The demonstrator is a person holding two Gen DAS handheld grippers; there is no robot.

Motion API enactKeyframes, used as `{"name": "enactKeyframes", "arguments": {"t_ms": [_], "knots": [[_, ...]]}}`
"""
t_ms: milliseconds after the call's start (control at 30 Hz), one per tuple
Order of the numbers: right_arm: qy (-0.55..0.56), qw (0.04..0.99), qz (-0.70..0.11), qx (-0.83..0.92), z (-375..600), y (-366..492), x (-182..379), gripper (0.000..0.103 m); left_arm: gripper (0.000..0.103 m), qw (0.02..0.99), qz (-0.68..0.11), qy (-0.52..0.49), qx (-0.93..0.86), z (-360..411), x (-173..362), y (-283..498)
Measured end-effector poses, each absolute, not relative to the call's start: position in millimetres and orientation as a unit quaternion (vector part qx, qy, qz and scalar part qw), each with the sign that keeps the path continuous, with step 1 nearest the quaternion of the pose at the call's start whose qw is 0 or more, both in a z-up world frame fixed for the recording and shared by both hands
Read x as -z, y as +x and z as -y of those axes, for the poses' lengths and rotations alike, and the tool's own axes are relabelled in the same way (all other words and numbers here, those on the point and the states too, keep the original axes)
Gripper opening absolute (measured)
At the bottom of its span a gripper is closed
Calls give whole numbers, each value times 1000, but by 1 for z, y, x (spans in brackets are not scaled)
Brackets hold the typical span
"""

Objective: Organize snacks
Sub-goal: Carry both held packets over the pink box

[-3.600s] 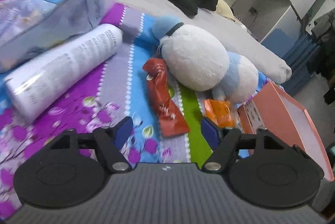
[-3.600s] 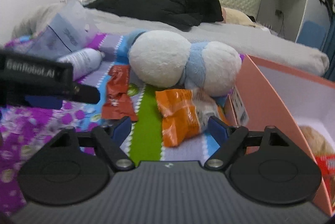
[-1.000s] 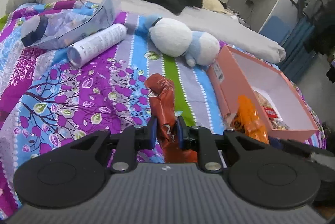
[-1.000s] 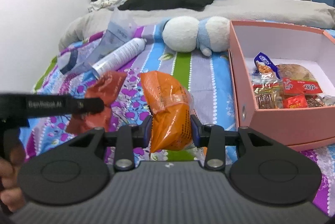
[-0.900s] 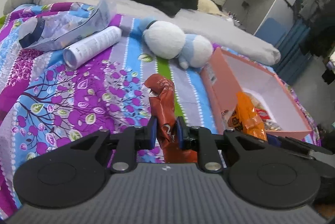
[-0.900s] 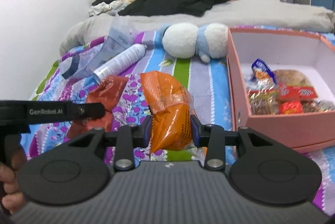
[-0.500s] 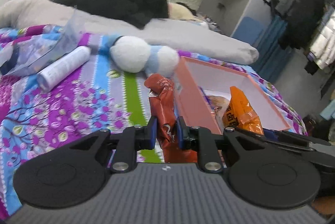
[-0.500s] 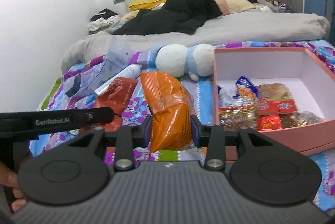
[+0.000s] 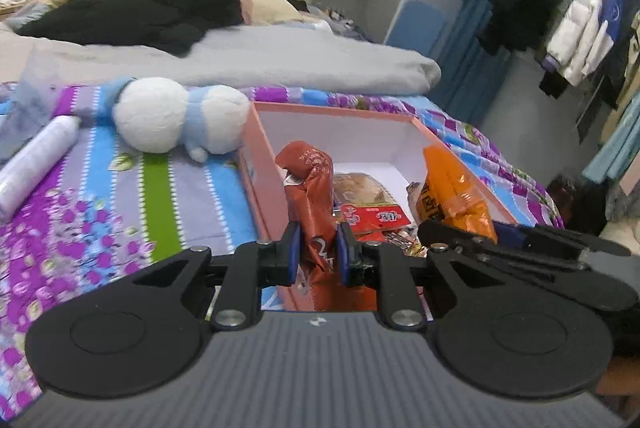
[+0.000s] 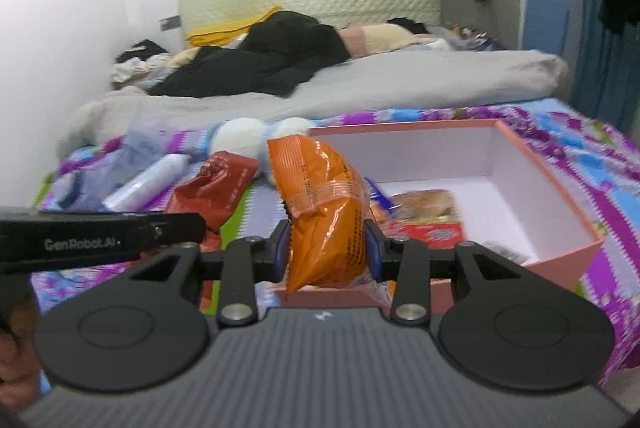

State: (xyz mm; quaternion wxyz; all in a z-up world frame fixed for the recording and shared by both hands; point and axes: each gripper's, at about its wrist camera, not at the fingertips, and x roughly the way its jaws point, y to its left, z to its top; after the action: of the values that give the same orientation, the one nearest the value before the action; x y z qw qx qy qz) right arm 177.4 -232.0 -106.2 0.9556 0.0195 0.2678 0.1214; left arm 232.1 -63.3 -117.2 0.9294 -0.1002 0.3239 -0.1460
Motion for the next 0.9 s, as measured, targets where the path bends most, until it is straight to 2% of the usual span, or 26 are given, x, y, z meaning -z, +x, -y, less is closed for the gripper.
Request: {"name": "enactKeyframes", "arguments": {"t_ms": [467,900], "knots": [[31,957,-275,-88,268,257,127,41,22,921,-335,-114,166,101,122,338],[43,947,-312,-63,284,305,163,42,23,900,-387,-96,178,124,158,399]]}}
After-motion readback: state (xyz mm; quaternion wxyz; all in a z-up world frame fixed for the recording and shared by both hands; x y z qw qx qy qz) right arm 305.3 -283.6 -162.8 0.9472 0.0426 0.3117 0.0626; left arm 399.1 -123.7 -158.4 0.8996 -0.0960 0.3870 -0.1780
